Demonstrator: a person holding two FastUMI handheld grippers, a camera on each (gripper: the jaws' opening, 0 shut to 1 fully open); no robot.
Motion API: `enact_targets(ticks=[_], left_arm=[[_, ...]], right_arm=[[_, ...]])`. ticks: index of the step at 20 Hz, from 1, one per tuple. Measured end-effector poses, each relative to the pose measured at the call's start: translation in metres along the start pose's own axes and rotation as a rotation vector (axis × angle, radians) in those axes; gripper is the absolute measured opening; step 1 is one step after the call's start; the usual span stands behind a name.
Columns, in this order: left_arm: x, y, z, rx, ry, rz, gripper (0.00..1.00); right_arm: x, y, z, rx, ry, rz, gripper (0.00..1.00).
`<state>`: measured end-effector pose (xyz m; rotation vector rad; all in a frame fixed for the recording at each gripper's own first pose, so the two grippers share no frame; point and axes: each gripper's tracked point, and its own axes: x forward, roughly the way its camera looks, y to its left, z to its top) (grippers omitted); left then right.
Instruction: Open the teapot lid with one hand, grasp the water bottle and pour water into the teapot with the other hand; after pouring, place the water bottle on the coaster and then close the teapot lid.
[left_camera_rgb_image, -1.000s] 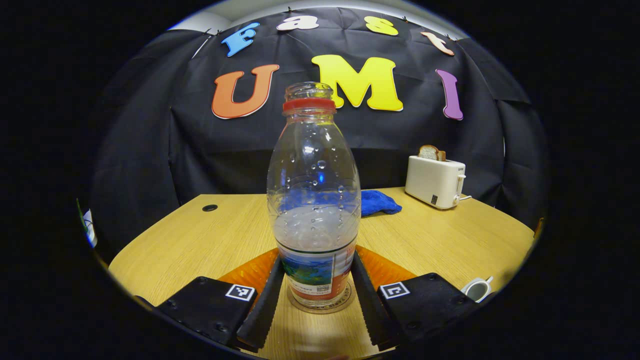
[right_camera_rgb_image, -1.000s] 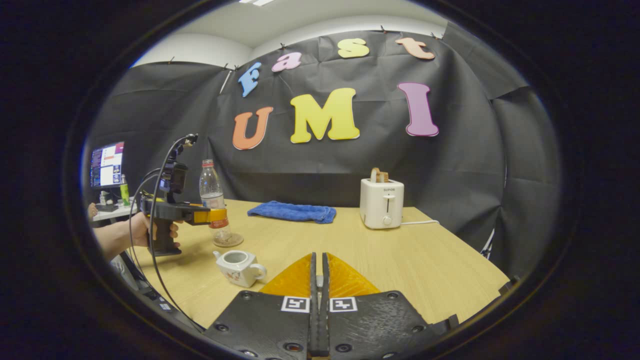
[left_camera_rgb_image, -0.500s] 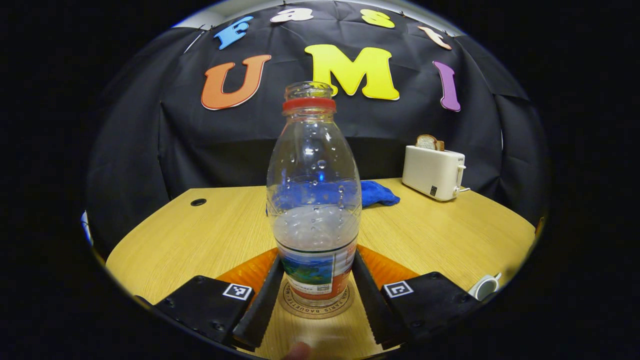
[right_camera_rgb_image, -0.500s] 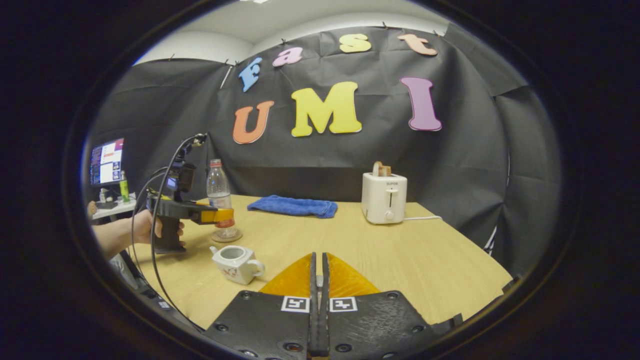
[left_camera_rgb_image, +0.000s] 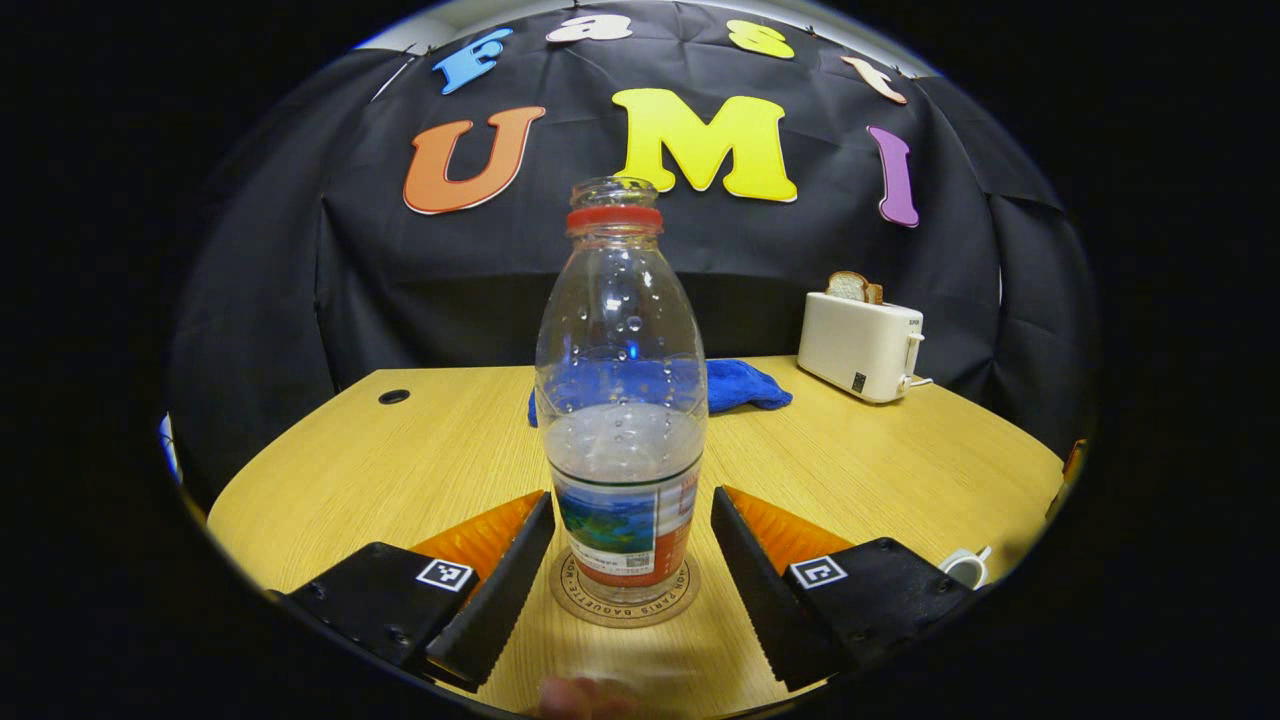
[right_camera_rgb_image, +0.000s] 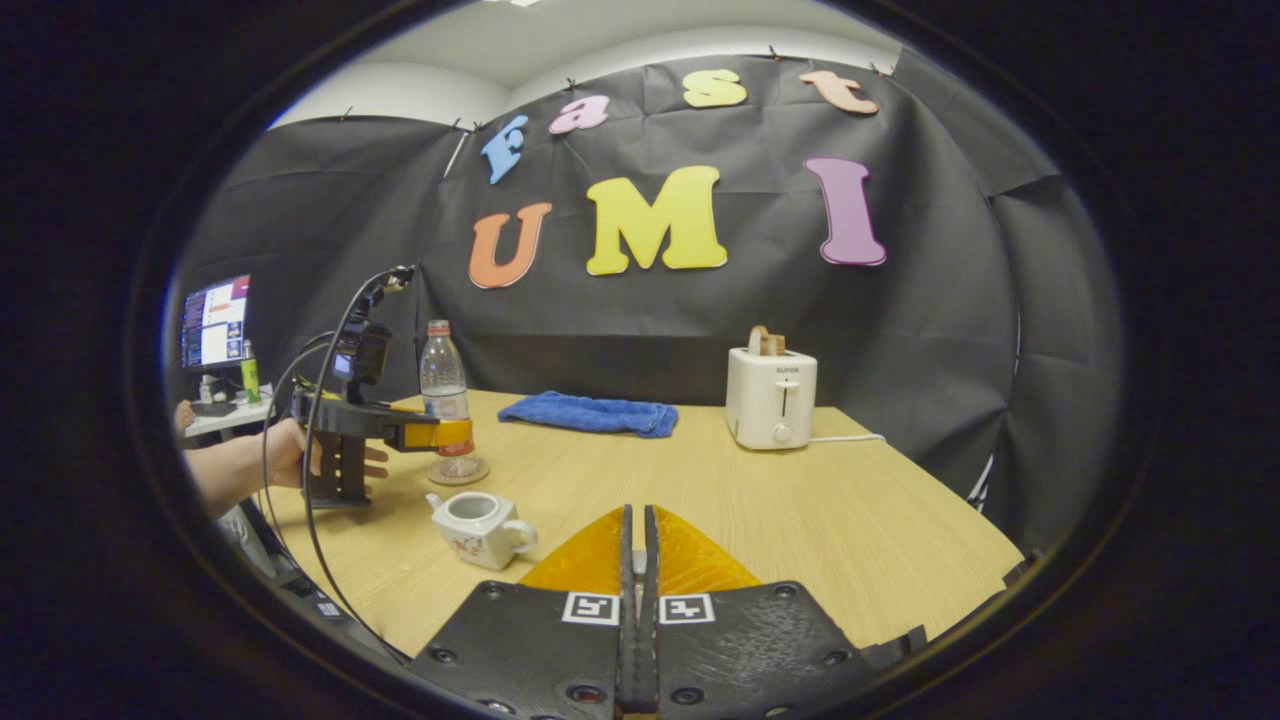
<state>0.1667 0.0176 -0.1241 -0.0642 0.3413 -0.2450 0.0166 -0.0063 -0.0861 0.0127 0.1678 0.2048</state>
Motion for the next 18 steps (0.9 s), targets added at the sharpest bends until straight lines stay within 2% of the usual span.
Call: enact_targets(ticks=[3, 7, 13, 18], left_arm=[[-0.019, 0.009, -0.003, -0.006, 0.011, 0.025, 0.99], [-0.061, 0.016, -0.002, -0.004, -0.019, 0.037, 0.99], [-0.132, 0.045, 0.011, -0.034, -0.137, 0.143, 0.98], [-0.167, 0.068, 0.023, -0.050, -0.202, 0.231, 0.98]], right_arm=[[0.002, 0.012, 0.007, -0.010, -0.015, 0.019, 0.00], [0.018, 0.043, 0.022, -0.027, -0.047, 0.088, 0.00], [0.054, 0.107, 0.031, -0.040, -0.068, 0.233, 0.00], [0.079, 0.134, 0.014, -0.055, -0.032, 0.298, 0.00]])
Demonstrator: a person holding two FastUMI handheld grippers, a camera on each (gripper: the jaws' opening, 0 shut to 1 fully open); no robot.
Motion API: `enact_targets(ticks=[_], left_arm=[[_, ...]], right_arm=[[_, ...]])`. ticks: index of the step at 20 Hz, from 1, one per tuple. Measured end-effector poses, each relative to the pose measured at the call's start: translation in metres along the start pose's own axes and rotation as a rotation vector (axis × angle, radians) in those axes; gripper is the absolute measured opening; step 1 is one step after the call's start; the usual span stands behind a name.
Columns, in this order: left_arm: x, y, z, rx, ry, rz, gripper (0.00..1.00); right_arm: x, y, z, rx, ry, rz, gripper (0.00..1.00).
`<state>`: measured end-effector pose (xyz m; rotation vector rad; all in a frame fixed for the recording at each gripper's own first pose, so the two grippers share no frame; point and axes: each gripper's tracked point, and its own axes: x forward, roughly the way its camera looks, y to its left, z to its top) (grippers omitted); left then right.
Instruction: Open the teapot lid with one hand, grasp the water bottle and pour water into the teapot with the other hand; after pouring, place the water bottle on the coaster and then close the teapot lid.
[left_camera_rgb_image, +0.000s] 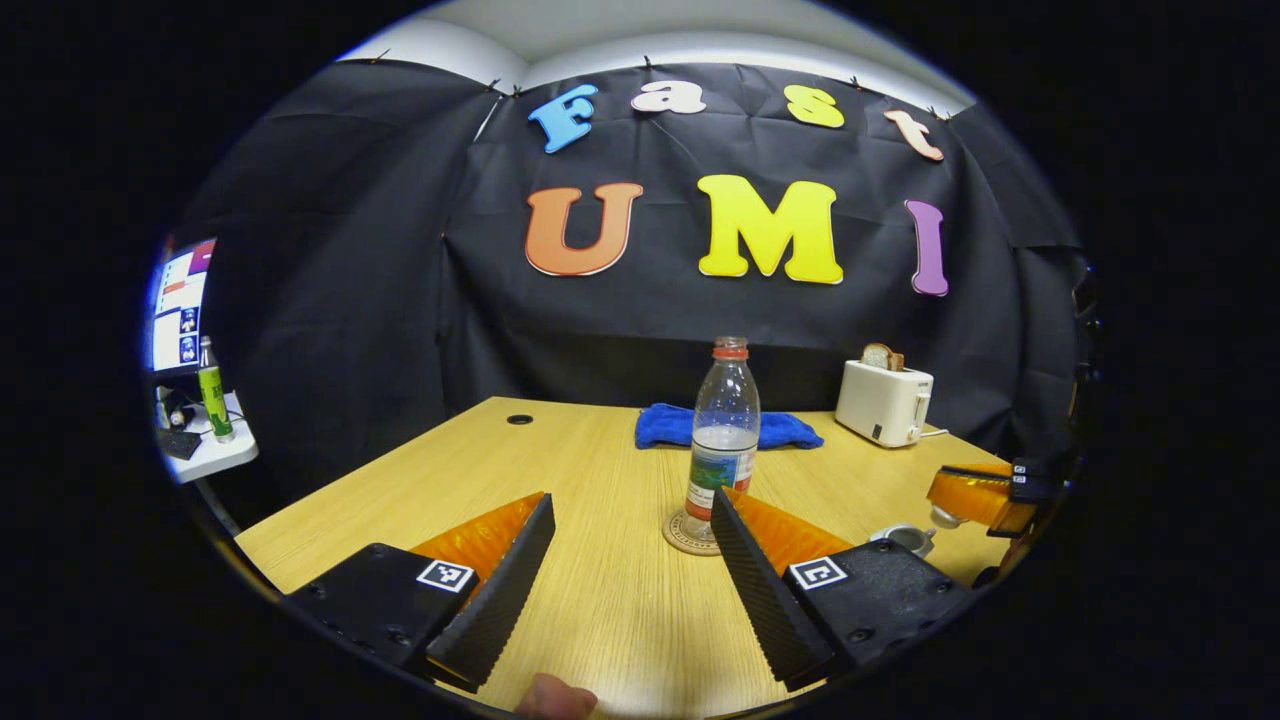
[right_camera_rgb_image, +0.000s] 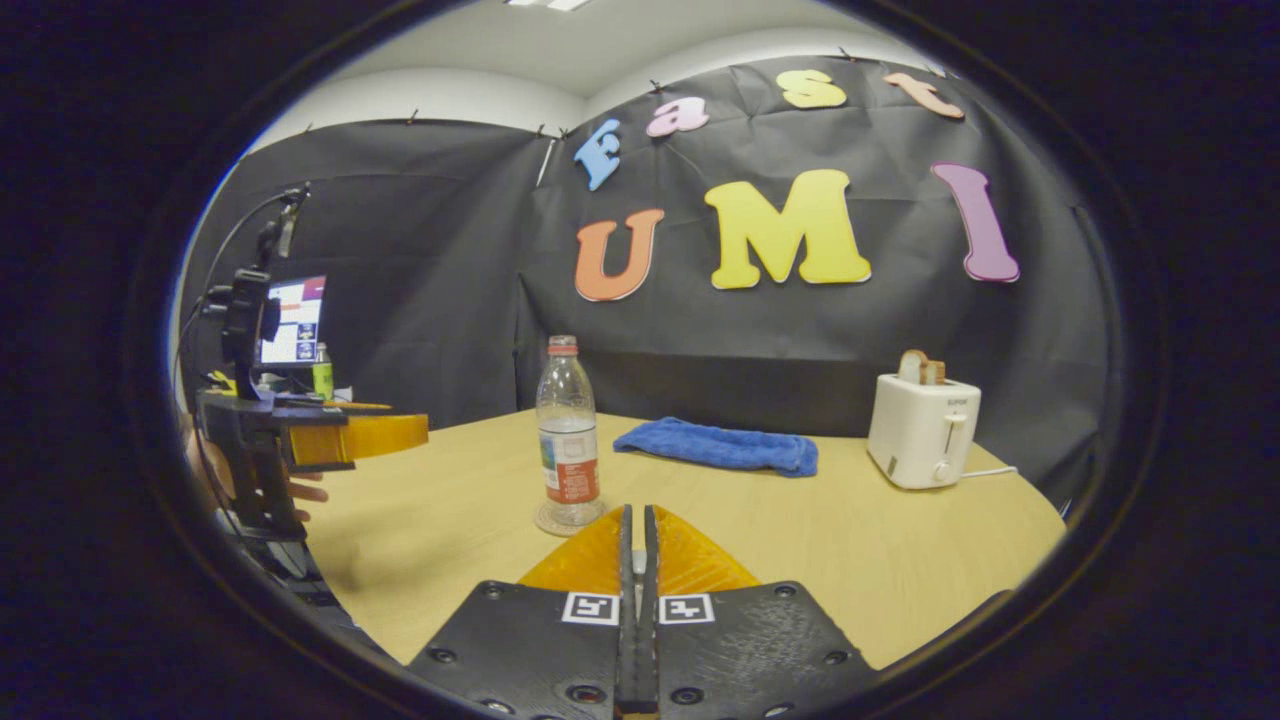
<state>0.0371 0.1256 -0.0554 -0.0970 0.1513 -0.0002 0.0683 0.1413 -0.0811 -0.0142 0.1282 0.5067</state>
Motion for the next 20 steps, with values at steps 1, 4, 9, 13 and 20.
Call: enact_targets(ticks=[1, 4, 9, 13, 20], left_arm=[[-0.003, 0.004, 0.004, 0.014, -0.014, 0.015, 0.98], [-0.015, 0.010, 0.013, 0.042, -0.053, 0.033, 0.98], [-0.022, 0.007, 0.017, 0.060, -0.076, 0.033, 0.98], [-0.025, 0.005, 0.018, 0.059, -0.080, 0.030, 0.98], [-0.031, 0.002, 0.020, 0.031, -0.081, 0.030, 0.98]], right_arm=[[0.004, -0.001, -0.003, 0.004, 0.006, 0.002, 0.00], [0.012, 0.001, -0.008, 0.016, 0.012, 0.011, 0.00], [0.019, 0.003, -0.017, 0.004, 0.023, 0.019, 0.00], [0.021, 0.000, -0.024, 0.005, 0.028, 0.013, 0.00], [0.021, -0.003, -0.029, -0.008, 0.015, -0.012, 0.04]])
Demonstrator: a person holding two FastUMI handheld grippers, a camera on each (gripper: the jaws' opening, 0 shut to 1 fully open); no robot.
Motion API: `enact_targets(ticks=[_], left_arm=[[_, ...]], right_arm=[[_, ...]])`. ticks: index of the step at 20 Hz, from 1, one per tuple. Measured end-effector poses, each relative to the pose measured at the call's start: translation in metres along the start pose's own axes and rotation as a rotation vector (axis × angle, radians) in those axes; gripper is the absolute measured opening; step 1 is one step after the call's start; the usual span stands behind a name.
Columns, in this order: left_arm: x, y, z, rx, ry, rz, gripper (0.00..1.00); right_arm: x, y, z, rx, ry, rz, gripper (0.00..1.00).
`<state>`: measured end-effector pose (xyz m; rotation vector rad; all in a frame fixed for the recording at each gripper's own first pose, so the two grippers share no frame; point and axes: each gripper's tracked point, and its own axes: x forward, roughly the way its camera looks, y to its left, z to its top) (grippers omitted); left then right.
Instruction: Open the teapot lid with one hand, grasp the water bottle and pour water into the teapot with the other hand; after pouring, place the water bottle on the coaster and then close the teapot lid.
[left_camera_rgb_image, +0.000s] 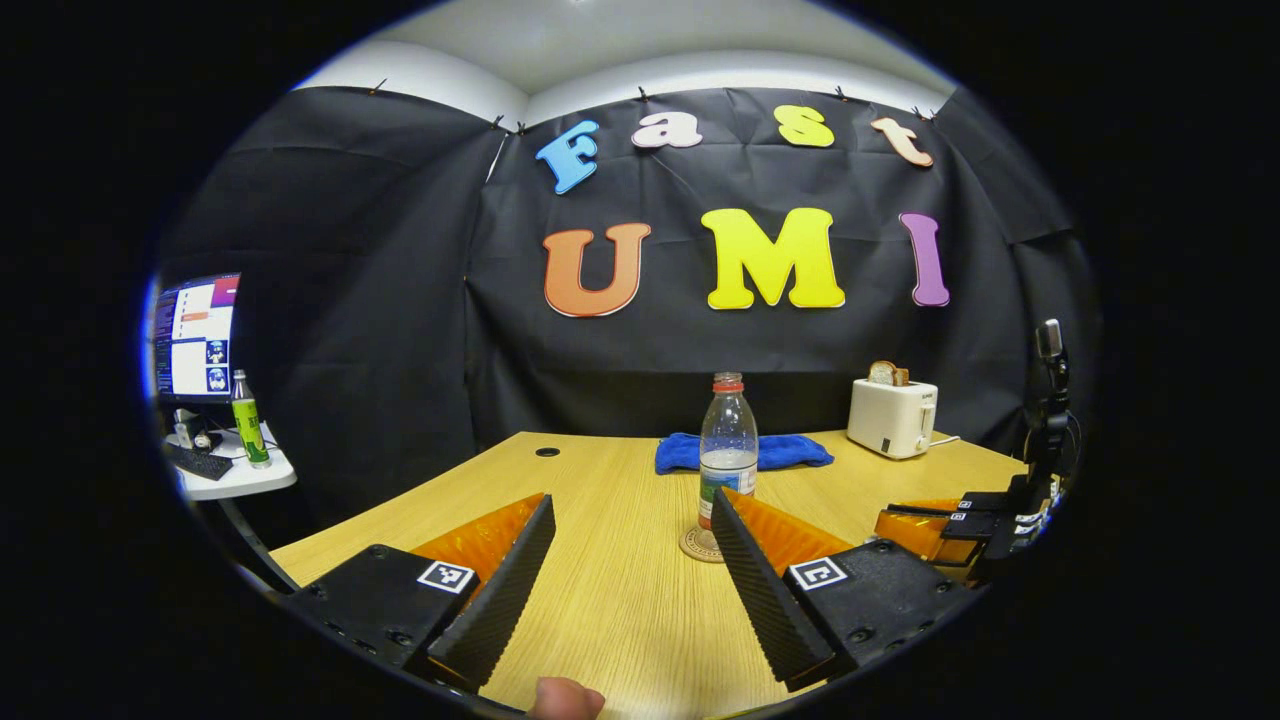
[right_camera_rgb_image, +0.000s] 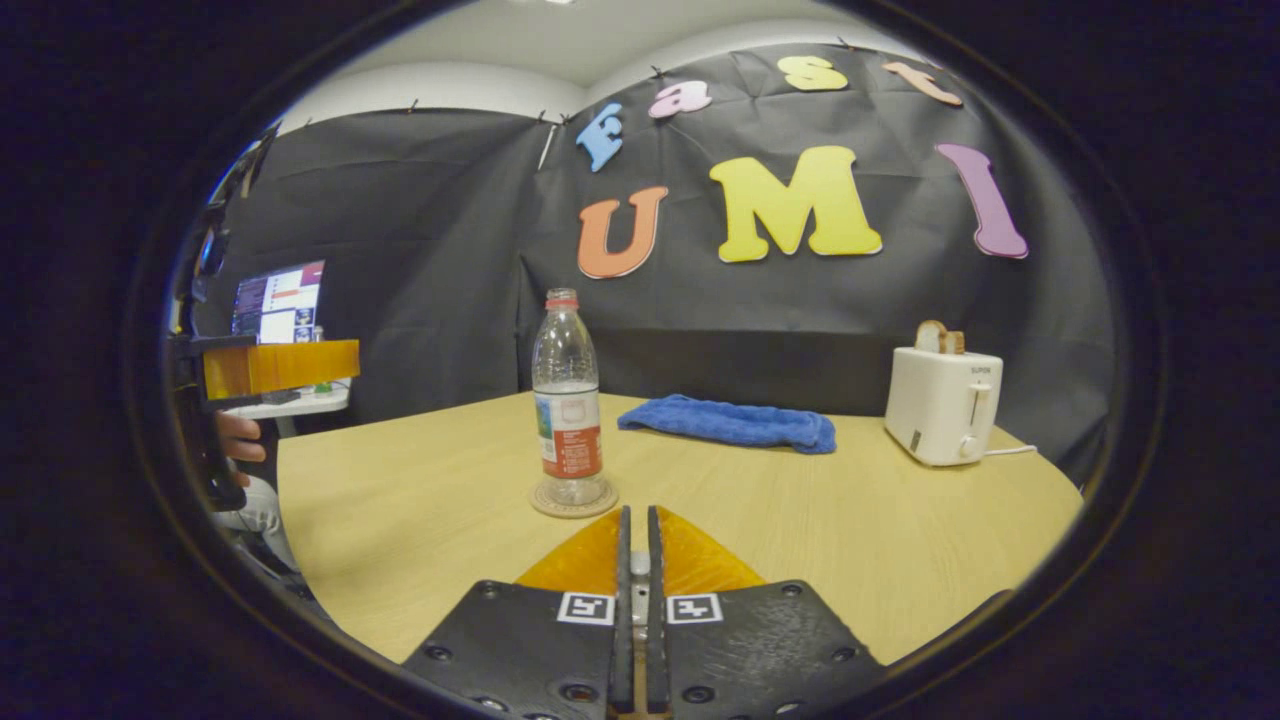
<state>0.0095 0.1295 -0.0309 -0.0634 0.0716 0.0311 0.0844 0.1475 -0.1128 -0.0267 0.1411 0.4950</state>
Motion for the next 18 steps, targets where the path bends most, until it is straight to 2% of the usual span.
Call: enact_targets(ticks=[2, 3, 4, 7, 11, 15, 18], left_arm=[[-0.001, -0.004, 0.003, -0.008, -0.010, 0.003, 0.98], [-0.001, -0.005, 0.002, -0.012, -0.013, 0.009, 0.98], [0.000, -0.008, 0.002, -0.022, -0.017, 0.007, 0.98], [-0.004, -0.035, -0.003, -0.064, -0.006, -0.044, 0.98], [-0.008, -0.057, 0.012, -0.101, -0.040, -0.082, 0.98], [-0.023, -0.082, 0.025, -0.089, -0.067, -0.144, 0.98], [-0.039, -0.093, 0.036, -0.076, -0.085, -0.164, 0.98]], right_arm=[[-0.007, -0.002, 0.005, 0.000, -0.007, -0.026, 0.11], [-0.011, -0.009, 0.011, 0.015, -0.029, -0.059, 0.29], [-0.018, -0.013, 0.018, 0.033, -0.053, -0.080, 0.40], [-0.042, -0.029, 0.041, 0.054, -0.116, -0.174, 0.94], [-0.091, -0.058, 0.076, 0.024, -0.179, -0.311, 0.96], [-0.136, -0.064, 0.098, -0.037, -0.204, -0.394, 0.96], [-0.162, -0.062, 0.102, -0.036, -0.221, -0.432, 0.95]])
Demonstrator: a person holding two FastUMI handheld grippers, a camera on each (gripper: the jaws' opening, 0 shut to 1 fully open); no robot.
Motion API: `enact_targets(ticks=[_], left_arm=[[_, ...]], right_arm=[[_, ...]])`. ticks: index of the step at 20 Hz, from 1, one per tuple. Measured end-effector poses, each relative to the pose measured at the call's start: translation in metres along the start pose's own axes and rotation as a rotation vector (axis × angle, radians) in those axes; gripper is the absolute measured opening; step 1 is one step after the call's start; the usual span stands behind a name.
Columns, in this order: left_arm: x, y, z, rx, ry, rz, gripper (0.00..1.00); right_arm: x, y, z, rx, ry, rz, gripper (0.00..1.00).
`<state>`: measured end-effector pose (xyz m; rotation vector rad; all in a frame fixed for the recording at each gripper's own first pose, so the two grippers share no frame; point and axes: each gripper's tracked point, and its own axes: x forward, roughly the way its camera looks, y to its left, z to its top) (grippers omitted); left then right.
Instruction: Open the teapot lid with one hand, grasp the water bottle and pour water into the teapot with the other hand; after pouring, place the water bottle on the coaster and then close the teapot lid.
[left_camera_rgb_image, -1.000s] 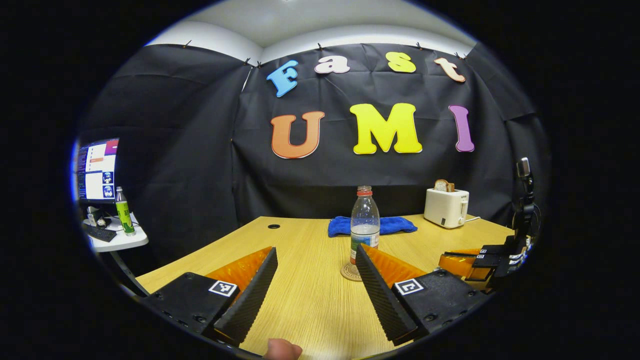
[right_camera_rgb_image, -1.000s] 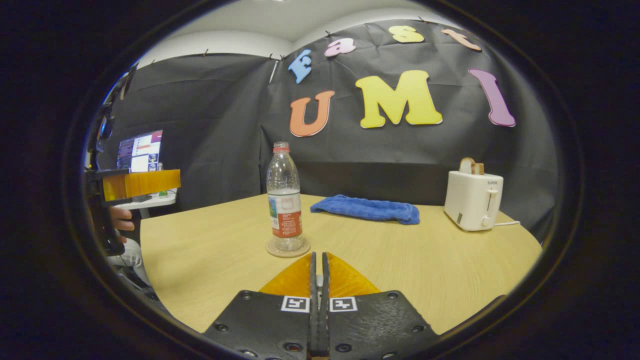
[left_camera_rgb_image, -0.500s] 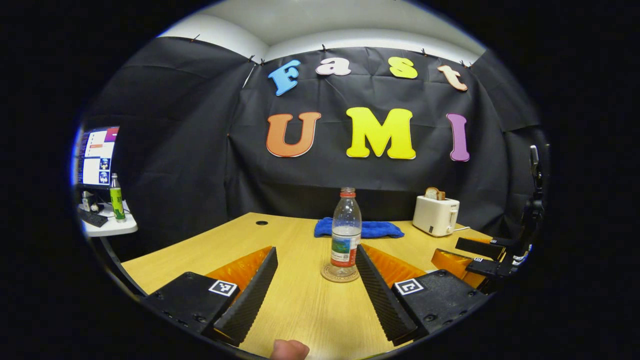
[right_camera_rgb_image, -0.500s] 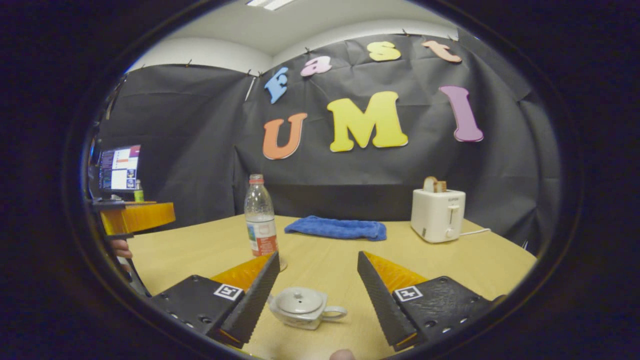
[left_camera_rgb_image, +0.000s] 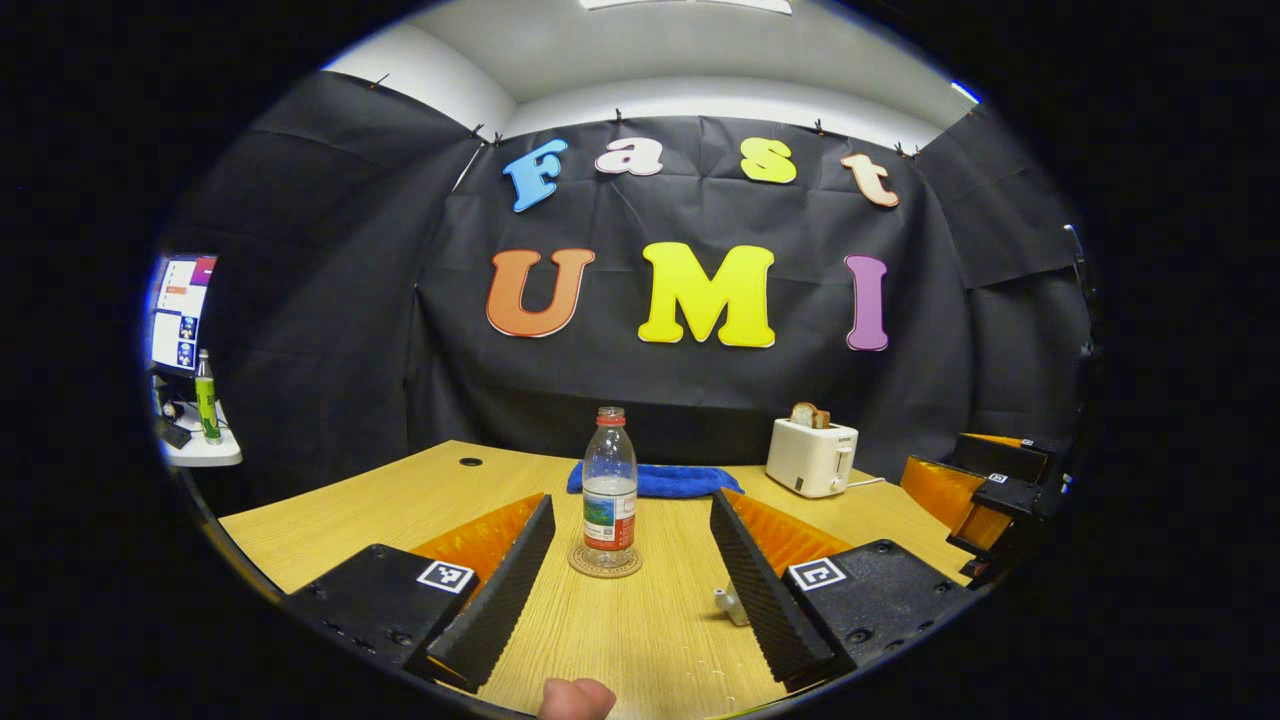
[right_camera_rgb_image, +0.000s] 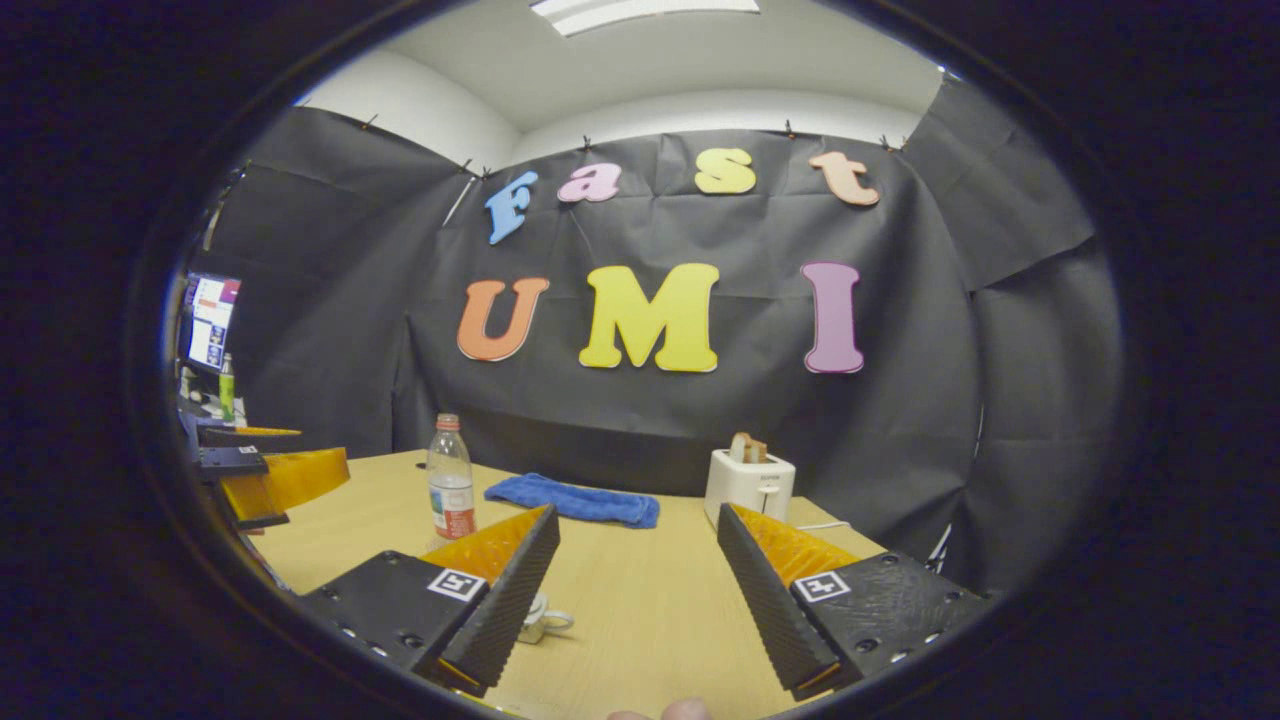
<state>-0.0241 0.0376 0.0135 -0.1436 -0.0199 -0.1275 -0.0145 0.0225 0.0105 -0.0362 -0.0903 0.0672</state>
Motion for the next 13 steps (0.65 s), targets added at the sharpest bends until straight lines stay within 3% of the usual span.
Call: enact_targets(ticks=[3, 7, 13], left_arm=[[-0.006, -0.006, 0.010, 0.070, -0.030, -0.006, 0.98], [-0.012, -0.016, 0.009, 0.086, -0.025, -0.020, 0.98], [-0.013, -0.004, 0.015, 0.137, -0.040, 0.032, 0.98]], right_arm=[[-0.018, -0.011, 0.007, -0.007, -0.008, -0.042, 0.96], [-0.031, -0.024, 0.021, -0.005, -0.025, -0.086, 0.95], [-0.032, -0.015, 0.024, -0.014, -0.028, -0.080, 0.95]])
